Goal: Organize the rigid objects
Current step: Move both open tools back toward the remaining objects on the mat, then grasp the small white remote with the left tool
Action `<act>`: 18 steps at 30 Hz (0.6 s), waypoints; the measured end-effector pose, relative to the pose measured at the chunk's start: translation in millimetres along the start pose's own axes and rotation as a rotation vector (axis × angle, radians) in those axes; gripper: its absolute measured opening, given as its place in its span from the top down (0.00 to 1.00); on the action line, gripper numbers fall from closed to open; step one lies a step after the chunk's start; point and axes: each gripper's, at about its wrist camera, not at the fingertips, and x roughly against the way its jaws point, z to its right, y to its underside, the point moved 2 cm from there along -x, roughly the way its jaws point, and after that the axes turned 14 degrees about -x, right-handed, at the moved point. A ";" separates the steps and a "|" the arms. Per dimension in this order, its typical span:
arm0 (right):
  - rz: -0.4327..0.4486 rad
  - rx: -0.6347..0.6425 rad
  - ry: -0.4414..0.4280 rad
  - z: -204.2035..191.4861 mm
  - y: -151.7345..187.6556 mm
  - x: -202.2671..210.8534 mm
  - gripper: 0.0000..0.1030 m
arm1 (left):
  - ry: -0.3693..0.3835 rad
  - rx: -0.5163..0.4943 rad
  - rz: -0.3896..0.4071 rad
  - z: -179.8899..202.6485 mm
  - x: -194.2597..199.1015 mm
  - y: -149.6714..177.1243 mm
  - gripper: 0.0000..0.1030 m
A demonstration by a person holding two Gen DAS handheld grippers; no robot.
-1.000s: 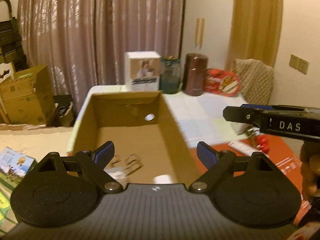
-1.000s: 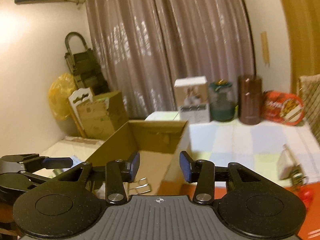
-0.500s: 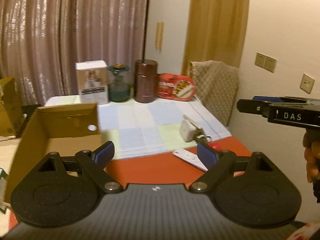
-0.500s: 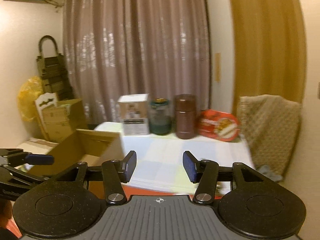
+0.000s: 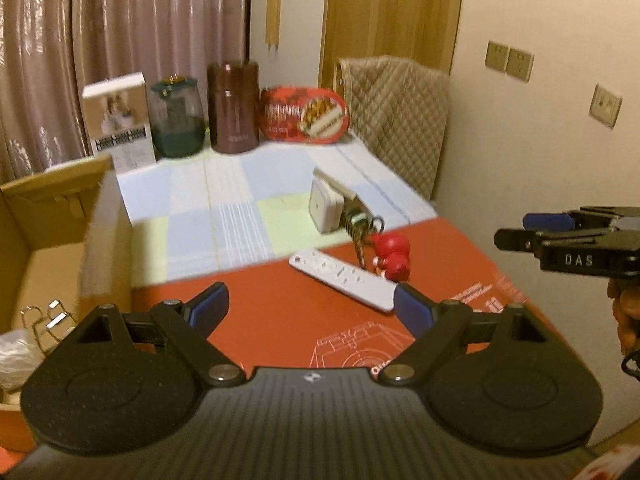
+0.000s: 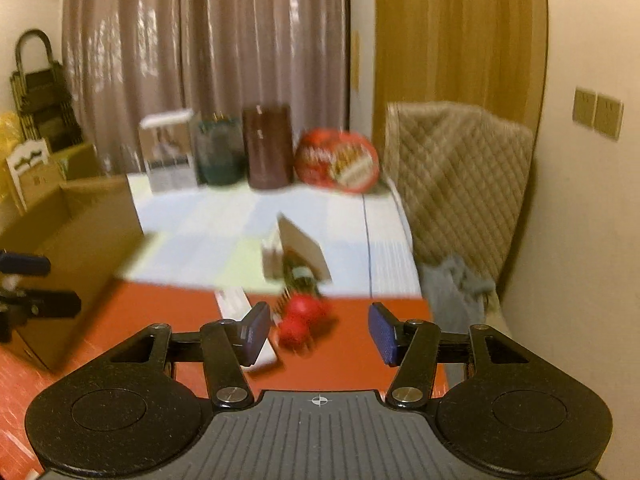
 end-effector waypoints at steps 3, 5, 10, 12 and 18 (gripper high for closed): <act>-0.047 0.011 -0.002 6.6 14.8 -21.8 0.50 | 0.001 0.001 -0.028 4.0 -21.7 7.7 0.16; -0.071 0.024 -0.003 8.0 21.9 -37.0 0.50 | 0.000 -0.001 -0.041 5.8 -34.4 11.3 0.16; -0.118 0.069 -0.002 5.5 30.8 -78.7 0.50 | 0.004 0.013 -0.071 5.8 -69.0 19.4 0.16; -0.130 0.091 0.003 4.1 31.1 -96.4 0.50 | 0.007 0.022 -0.080 4.0 -79.0 21.9 0.16; -0.146 0.114 0.044 3.2 31.2 -138.8 0.50 | 0.012 0.056 -0.094 -5.6 -101.5 27.6 0.16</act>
